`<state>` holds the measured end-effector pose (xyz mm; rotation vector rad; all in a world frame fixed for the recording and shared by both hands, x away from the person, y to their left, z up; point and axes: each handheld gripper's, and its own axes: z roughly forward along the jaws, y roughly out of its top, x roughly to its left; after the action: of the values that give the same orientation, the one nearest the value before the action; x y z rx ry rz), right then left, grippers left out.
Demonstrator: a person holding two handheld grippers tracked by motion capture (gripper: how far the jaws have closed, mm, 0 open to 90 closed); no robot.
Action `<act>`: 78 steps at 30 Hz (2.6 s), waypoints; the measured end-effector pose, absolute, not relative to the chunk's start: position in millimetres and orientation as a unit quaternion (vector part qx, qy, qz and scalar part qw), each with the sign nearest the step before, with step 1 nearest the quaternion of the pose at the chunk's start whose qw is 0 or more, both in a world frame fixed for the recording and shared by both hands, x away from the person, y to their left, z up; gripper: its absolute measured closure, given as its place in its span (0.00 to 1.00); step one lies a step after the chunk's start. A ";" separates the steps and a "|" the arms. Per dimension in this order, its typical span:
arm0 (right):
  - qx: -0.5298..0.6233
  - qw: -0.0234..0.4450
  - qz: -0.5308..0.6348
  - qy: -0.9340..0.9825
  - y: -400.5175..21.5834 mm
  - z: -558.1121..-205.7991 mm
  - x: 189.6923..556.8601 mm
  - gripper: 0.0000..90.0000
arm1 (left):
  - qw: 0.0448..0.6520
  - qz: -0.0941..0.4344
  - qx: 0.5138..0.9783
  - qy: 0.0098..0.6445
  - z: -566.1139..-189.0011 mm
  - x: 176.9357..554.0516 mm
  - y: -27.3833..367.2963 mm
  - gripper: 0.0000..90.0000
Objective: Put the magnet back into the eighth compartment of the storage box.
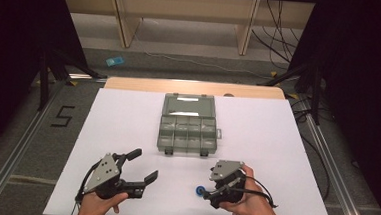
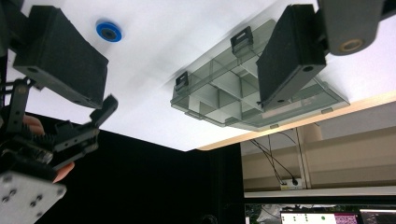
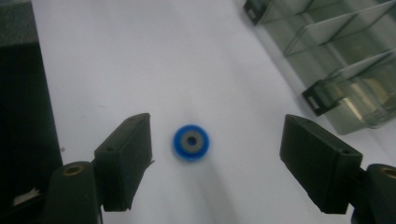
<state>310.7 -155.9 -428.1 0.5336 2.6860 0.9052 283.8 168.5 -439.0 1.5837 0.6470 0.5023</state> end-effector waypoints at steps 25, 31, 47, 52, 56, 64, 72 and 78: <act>0.124 0.051 0.164 0.977 -118.6 -450.4 337.3 0.46 | 0.628 0.220 0.691 0.282 -438.9 283.8 168.8 0.18; 0.127 0.033 0.156 0.979 -115.7 -455.5 343.0 0.51 | 0.628 0.219 0.691 0.282 -438.9 283.7 168.7 0.18; 0.101 0.026 0.123 0.987 -108.3 -458.6 350.4 0.69 | 0.629 0.219 0.691 0.281 -438.8 283.8 168.8 0.18; 0.103 0.028 0.123 0.987 -108.3 -457.7 350.1 0.70 | 0.629 0.219 0.692 0.280 -438.7 283.8 168.7 0.18; 0.130 0.041 0.157 0.978 -115.2 -446.5 354.2 0.70 | 0.629 0.219 0.692 0.280 -438.6 283.6 168.6 0.18; 0.152 0.068 0.192 0.967 -125.7 -432.2 361.1 0.70 | 0.628 0.219 0.692 0.280 -438.5 283.5 168.4 0.18; 0.159 0.096 0.213 0.959 -129.6 -424.6 370.9 0.70 | 0.629 0.217 0.692 0.281 -438.8 283.4 168.0 0.18; 0.166 0.106 0.225 0.954 -129.9 -416.9 381.2 0.70 | 0.629 0.217 0.691 0.282 -439.0 283.7 168.1 0.18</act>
<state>381.2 -129.9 -416.9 0.4880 2.8115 0.6625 283.7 168.1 -439.0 1.5836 0.6458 0.4981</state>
